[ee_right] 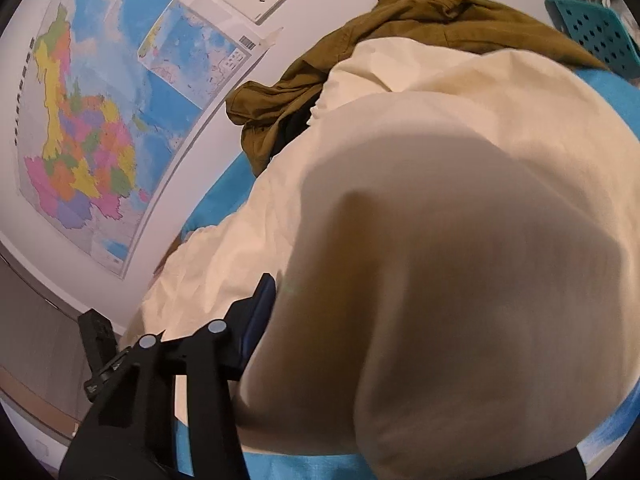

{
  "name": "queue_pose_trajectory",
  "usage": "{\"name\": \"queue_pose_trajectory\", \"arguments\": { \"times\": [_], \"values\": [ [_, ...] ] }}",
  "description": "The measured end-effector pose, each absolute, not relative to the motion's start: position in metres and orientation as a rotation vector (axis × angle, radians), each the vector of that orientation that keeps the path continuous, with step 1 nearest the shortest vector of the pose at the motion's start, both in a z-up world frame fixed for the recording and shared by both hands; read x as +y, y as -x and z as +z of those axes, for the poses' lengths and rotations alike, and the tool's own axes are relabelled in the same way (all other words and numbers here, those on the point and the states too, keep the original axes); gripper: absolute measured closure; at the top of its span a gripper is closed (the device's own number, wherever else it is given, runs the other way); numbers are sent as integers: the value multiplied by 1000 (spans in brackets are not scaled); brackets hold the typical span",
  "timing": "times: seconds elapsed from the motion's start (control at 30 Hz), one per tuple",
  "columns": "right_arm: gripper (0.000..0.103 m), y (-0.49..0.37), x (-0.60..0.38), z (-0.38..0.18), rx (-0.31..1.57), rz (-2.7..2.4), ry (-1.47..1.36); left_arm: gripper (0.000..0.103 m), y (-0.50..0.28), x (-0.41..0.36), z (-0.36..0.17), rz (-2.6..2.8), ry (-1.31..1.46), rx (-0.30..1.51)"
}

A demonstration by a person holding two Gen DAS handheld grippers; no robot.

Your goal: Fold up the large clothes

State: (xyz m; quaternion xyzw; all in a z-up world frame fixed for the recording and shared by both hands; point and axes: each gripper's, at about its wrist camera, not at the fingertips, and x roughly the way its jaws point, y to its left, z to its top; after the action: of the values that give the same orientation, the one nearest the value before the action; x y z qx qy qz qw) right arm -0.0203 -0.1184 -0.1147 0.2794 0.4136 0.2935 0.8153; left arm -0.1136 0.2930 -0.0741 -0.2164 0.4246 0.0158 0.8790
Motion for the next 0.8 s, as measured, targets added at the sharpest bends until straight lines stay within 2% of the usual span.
{"name": "queue_pose_trajectory", "arguments": {
  "times": [0.07,0.2,0.33,0.4,0.43,0.5,0.57,0.63,0.67,0.7,0.73,0.77,0.8],
  "values": [
    [51,19,-117,-116,887,635,-595,17,114,294,-74,37,461,881],
    [38,17,-112,-113,879,646,-599,17,114,292,-74,47,437,883],
    [37,15,-107,-112,877,640,-567,24,114,293,-74,58,445,882],
    [53,13,-107,-113,890,634,-568,30,114,296,-73,70,454,884],
    [57,12,-108,-114,895,641,-572,36,115,298,-73,73,457,884],
    [74,12,-112,-113,896,666,-607,47,117,302,-70,64,468,891],
    [81,17,-117,-103,876,707,-638,64,121,306,-63,45,485,888],
    [83,29,-122,-89,849,761,-655,69,133,311,-52,-1,514,866],
    [83,32,-123,-86,846,769,-653,69,140,314,-47,-30,531,854],
    [78,34,-125,-86,855,775,-656,69,144,315,-45,-51,541,847],
    [75,34,-126,-90,891,776,-651,65,148,317,-45,-73,553,842],
    [70,33,-125,-94,924,764,-628,53,150,321,-50,-79,555,855],
    [61,32,-125,-100,944,750,-622,49,149,322,-55,-67,547,870]
  ]
}}
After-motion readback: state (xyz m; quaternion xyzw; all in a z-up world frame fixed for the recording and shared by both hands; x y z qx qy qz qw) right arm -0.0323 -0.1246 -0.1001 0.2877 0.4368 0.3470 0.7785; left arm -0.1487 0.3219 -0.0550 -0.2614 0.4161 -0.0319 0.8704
